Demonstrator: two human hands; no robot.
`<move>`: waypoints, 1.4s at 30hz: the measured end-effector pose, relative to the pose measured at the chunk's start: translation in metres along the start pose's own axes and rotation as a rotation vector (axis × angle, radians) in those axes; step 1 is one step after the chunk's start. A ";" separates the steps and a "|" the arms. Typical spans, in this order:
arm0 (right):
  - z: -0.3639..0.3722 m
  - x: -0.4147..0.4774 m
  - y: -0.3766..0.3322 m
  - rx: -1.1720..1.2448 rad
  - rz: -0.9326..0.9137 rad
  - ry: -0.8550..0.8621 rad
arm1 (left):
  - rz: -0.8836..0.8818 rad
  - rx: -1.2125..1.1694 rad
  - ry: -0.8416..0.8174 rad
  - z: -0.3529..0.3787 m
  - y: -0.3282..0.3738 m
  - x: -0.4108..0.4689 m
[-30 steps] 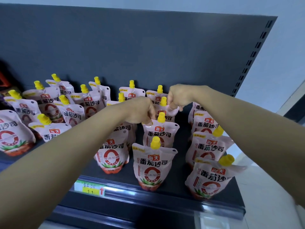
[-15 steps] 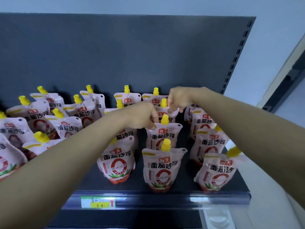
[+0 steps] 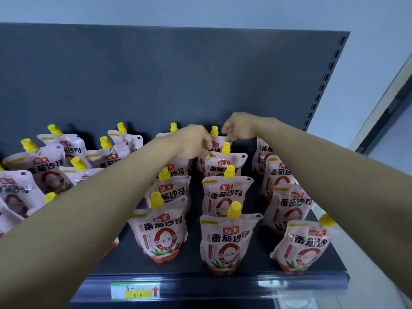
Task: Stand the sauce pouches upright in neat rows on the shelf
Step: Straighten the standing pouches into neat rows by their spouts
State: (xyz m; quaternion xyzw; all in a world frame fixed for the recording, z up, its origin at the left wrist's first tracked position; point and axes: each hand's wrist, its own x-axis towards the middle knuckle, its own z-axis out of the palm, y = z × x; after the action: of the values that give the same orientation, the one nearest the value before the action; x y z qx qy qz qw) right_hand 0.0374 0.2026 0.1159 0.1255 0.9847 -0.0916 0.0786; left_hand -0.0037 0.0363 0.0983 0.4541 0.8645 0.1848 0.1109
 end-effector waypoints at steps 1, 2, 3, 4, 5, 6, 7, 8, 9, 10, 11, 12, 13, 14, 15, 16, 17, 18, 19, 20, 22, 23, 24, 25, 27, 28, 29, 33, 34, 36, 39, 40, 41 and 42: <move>0.004 0.006 0.002 -0.004 -0.005 -0.010 | -0.005 0.002 -0.017 0.002 -0.001 0.004; 0.008 0.011 0.004 -0.010 -0.004 -0.018 | -0.007 0.008 -0.030 0.005 -0.001 0.007; 0.011 0.016 0.007 -0.025 0.004 -0.021 | -0.011 0.017 -0.038 0.007 -0.001 0.009; 0.014 0.020 0.009 -0.031 0.011 -0.020 | -0.017 0.023 -0.039 0.009 -0.001 0.012; 0.016 0.024 0.012 -0.036 0.017 -0.015 | -0.027 0.027 -0.039 0.011 -0.001 0.015; 0.017 0.027 0.014 -0.060 0.010 -0.004 | -0.038 0.031 -0.036 0.013 0.000 0.018; 0.017 0.028 0.015 -0.090 0.005 0.015 | -0.047 0.041 -0.034 0.014 0.000 0.019; 0.017 0.028 0.017 -0.130 0.002 0.035 | -0.057 0.056 -0.038 0.016 0.001 0.021; 0.016 0.028 0.018 -0.165 0.008 0.048 | -0.068 0.074 -0.043 0.018 0.002 0.022; 0.016 0.029 0.021 -0.171 0.001 0.058 | -0.081 0.091 -0.052 0.019 0.003 0.023; 0.016 0.029 0.024 -0.181 0.001 0.063 | -0.090 0.105 -0.061 0.020 0.003 0.024; 0.016 0.030 0.028 -0.183 0.004 0.068 | -0.095 0.117 -0.072 0.020 0.004 0.025; 0.015 0.030 0.032 -0.179 0.006 0.065 | -0.097 0.126 -0.079 0.020 0.004 0.026; 0.015 0.030 0.035 -0.171 0.001 0.064 | -0.100 0.132 -0.085 0.020 0.004 0.027; 0.014 0.029 0.036 -0.163 -0.002 0.056 | -0.104 0.139 -0.092 0.019 0.005 0.027; 0.013 0.028 0.036 -0.150 -0.006 0.050 | -0.110 0.149 -0.098 0.019 0.005 0.028; 0.012 0.027 0.038 -0.132 -0.006 0.042 | -0.118 0.164 -0.103 0.019 0.008 0.030; 0.011 0.026 0.040 -0.114 -0.012 0.033 | -0.125 0.178 -0.107 0.019 0.010 0.032; 0.010 0.025 0.040 -0.105 -0.013 0.019 | -0.129 0.187 -0.105 0.019 0.011 0.032; 0.010 0.023 0.041 -0.097 -0.018 0.006 | -0.132 0.192 -0.101 0.019 0.012 0.033; 0.007 0.019 0.041 -0.083 -0.028 0.000 | -0.129 0.211 -0.091 0.020 0.014 0.034; 0.005 0.016 0.041 -0.076 -0.030 0.000 | -0.123 0.221 -0.088 0.021 0.015 0.033; 0.003 0.014 0.042 -0.072 -0.035 0.006 | -0.120 0.230 -0.088 0.021 0.016 0.033; 0.001 0.012 0.042 -0.073 -0.036 0.015 | -0.121 0.237 -0.085 0.022 0.016 0.033; -0.002 0.007 0.042 -0.062 -0.040 0.052 | -0.117 0.249 -0.079 0.023 0.014 0.032; -0.003 0.005 0.042 -0.051 -0.045 0.072 | -0.113 0.253 -0.079 0.024 0.013 0.032; -0.005 0.003 0.042 -0.041 -0.052 0.093 | -0.112 0.255 -0.077 0.024 0.013 0.031; -0.011 -0.008 0.039 -0.009 -0.081 0.137 | -0.121 0.257 -0.072 0.025 0.013 0.028; -0.013 -0.011 0.039 -0.003 -0.085 0.143 | -0.117 0.259 -0.073 0.024 0.013 0.027; -0.015 -0.016 0.039 0.003 -0.085 0.152 | -0.110 0.269 -0.080 0.024 0.013 0.026; -0.016 -0.023 0.039 -0.001 -0.082 0.161 | -0.117 0.275 -0.089 0.023 0.015 0.024; -0.016 -0.025 0.038 -0.005 -0.081 0.161 | -0.115 0.276 -0.088 0.023 0.015 0.024; -0.017 -0.027 0.038 -0.010 -0.080 0.163 | -0.118 0.276 -0.087 0.024 0.016 0.024; -0.017 -0.029 0.037 -0.014 -0.081 0.165 | -0.114 0.275 -0.082 0.024 0.017 0.024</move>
State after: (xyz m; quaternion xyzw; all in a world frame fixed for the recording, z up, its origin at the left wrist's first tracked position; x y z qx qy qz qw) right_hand 0.0727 0.2348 0.1319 0.0922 0.9927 -0.0773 -0.0059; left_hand 0.0040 0.0697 0.0828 0.4223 0.9008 0.0395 0.0933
